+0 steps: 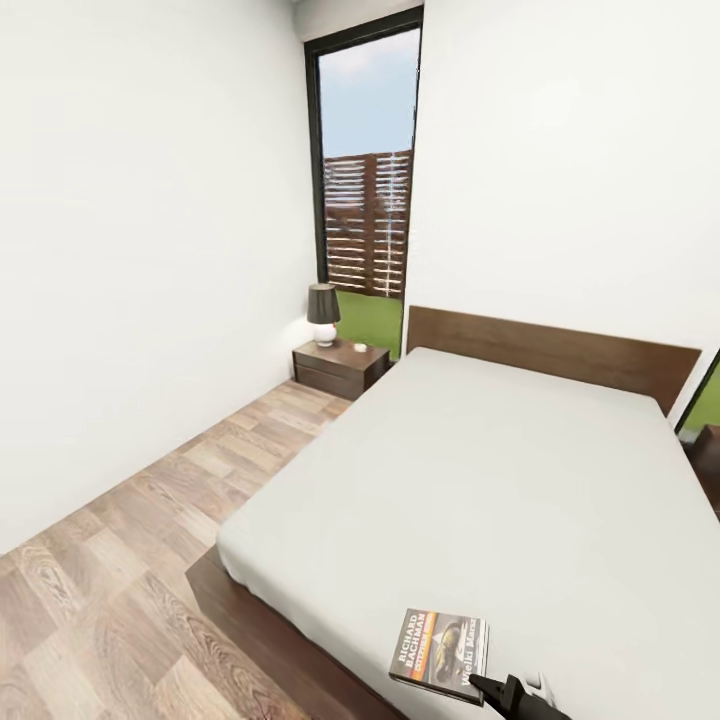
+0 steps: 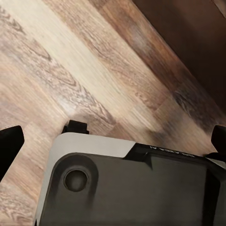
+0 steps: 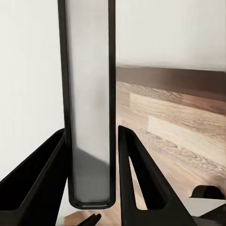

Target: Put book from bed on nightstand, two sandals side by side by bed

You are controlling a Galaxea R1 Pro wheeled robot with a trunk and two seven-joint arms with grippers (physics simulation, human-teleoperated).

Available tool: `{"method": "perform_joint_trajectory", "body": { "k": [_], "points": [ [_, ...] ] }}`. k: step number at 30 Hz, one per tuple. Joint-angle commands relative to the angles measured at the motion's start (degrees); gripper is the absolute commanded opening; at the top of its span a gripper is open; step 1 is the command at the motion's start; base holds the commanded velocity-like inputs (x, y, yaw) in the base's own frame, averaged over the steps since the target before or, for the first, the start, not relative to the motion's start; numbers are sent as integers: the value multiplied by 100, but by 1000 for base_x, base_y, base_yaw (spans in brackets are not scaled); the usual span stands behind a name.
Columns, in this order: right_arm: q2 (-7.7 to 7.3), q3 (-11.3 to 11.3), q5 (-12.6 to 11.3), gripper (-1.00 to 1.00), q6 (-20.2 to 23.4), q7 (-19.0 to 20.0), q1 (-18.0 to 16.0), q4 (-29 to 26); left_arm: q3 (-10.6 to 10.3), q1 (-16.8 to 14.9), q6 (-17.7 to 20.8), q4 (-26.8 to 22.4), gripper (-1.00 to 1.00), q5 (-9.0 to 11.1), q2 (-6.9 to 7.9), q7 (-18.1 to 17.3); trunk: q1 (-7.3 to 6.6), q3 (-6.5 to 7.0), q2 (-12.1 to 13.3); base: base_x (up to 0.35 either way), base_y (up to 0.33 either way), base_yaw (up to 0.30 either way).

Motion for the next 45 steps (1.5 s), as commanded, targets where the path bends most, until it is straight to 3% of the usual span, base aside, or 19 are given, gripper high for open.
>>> {"method": "perform_joint_trajectory", "body": {
  "k": [1,45],
  "points": [
    [-4,23,-68,-100,48,8,-2,-5,-48,-7,-21,10,100,59,0,-24,1,-7,-6,0,0,294],
    [-16,23,-68,-100,-22,-6,-2,-5,-41,-6,-45,1,100,64,-2,-32,1,-7,-6,0,0,294]
  ]
}}
